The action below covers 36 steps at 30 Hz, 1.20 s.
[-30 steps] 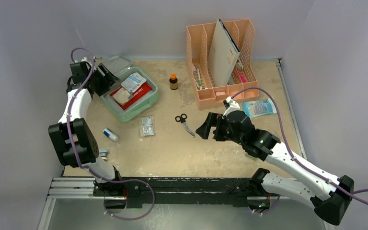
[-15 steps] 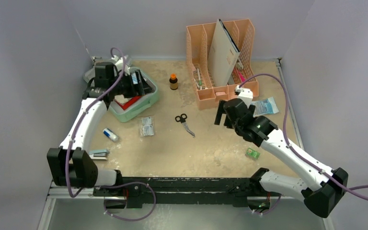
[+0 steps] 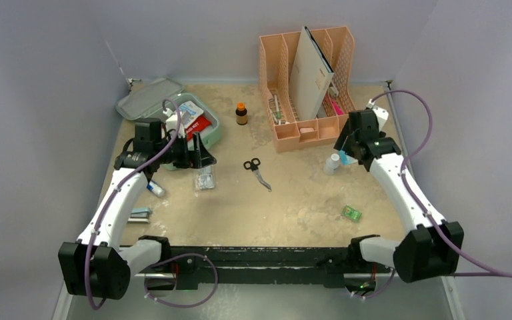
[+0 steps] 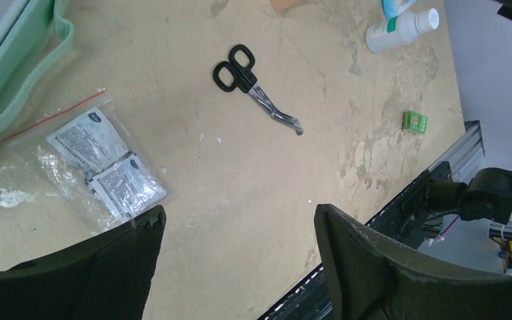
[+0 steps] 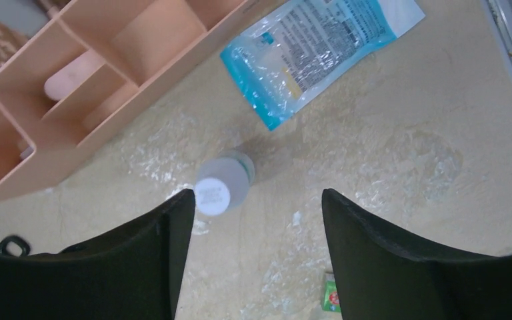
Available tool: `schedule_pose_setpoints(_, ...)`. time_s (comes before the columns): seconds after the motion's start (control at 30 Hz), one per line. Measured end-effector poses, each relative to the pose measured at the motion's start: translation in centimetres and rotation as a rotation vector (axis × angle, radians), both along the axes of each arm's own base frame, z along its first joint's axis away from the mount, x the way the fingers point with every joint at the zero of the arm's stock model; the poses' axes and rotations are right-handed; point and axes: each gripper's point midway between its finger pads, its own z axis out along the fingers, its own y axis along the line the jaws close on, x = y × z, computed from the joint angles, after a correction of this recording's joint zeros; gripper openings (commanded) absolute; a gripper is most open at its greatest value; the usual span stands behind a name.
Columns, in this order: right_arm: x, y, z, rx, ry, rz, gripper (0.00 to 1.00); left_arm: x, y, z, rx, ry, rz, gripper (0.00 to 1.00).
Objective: Organize the medicine kit
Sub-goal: Pick up the medical item at the center of the board.
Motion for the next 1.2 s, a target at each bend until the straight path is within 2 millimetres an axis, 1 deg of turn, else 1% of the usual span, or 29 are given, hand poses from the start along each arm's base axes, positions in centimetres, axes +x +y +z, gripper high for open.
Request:
schedule_pose_setpoints(0.03,0.6,-0.6,-0.3,0.007,0.007,-0.011,0.63,-0.2,0.0,-0.3,0.001,0.008,-0.001,0.81)
schedule_pose_setpoints(0.1,1.5,-1.9,-0.8,0.033,0.009,-0.049,0.62,-0.4,0.0,-0.4,0.002,0.013,-0.001,0.81)
schedule_pose_setpoints(0.23,2.8,-6.0,-1.5,0.105,-0.018,-0.177,0.60,-0.6,0.0,0.2,-0.001,-0.011,-0.001,0.81)
schedule_pose_setpoints(0.3,3.7,-7.6,-1.9,0.156,-0.042,-0.234,0.60,-0.7,0.1,0.5,-0.002,-0.022,-0.001,0.81)
schedule_pose_setpoints(0.37,4.5,-8.7,-2.9,0.218,-0.059,-0.269,0.59,-0.7,0.1,0.7,-0.002,-0.028,-0.001,0.81)
schedule_pose_setpoints(0.4,4.7,-9.1,-3.4,0.241,-0.057,-0.281,0.57,-0.8,0.1,0.7,-0.002,-0.030,-0.001,0.81)
schedule_pose_setpoints(0.43,5.2,-9.6,-4.3,0.279,-0.054,-0.297,0.57,-0.8,0.1,0.8,-0.002,-0.033,-0.001,0.81)
schedule_pose_setpoints(0.5,5.8,-10.2,-5.7,0.343,-0.048,-0.344,0.57,-0.8,0.1,0.9,-0.001,-0.040,0.000,0.81)
schedule_pose_setpoints(0.53,6.3,-10.4,-7.0,0.397,-0.034,-0.385,0.57,-0.8,0.1,1.0,0.001,-0.044,0.002,0.81)
schedule_pose_setpoints(0.57,6.3,-10.6,-7.3,0.407,-0.031,-0.400,0.57,-0.8,0.2,1.1,0.003,-0.049,0.004,0.81)
schedule_pose_setpoints(0.63,6.6,-10.8,-9.1,0.473,-0.008,-0.456,0.57,-0.9,0.4,1.3,0.012,-0.066,0.010,0.81)
schedule_pose_setpoints(0.7,7.0,-10.8,-10.1,0.517,0.002,-0.488,0.58,-0.9,0.5,1.6,0.021,-0.083,0.013,0.81)
schedule_pose_setpoints(0.77,7.4,-10.8,-11.0,0.548,0.008,-0.516,0.61,-0.9,0.7,1.7,0.028,-0.094,0.015,0.81)
schedule_pose_setpoints(0.83,7.6,-10.7,-11.6,0.568,0.017,-0.538,0.63,-0.9,0.8,1.7,0.035,-0.098,0.019,0.81)
schedule_pose_setpoints(0.93,8.1,-10.7,-12.1,0.591,0.022,-0.556,0.63,-0.8,0.9,1.6,0.043,-0.094,0.026,0.81)
schedule_pose_setpoints(1.03,8.2,-10.9,-12.6,0.610,0.026,-0.579,0.64,-0.9,1.0,1.5,0.046,-0.092,0.030,0.81)
schedule_pose_setpoints(1.2,8.4,-11.0,-12.9,0.630,0.023,-0.605,0.65,-1.0,1.0,1.6,0.048,-0.094,0.031,0.81)
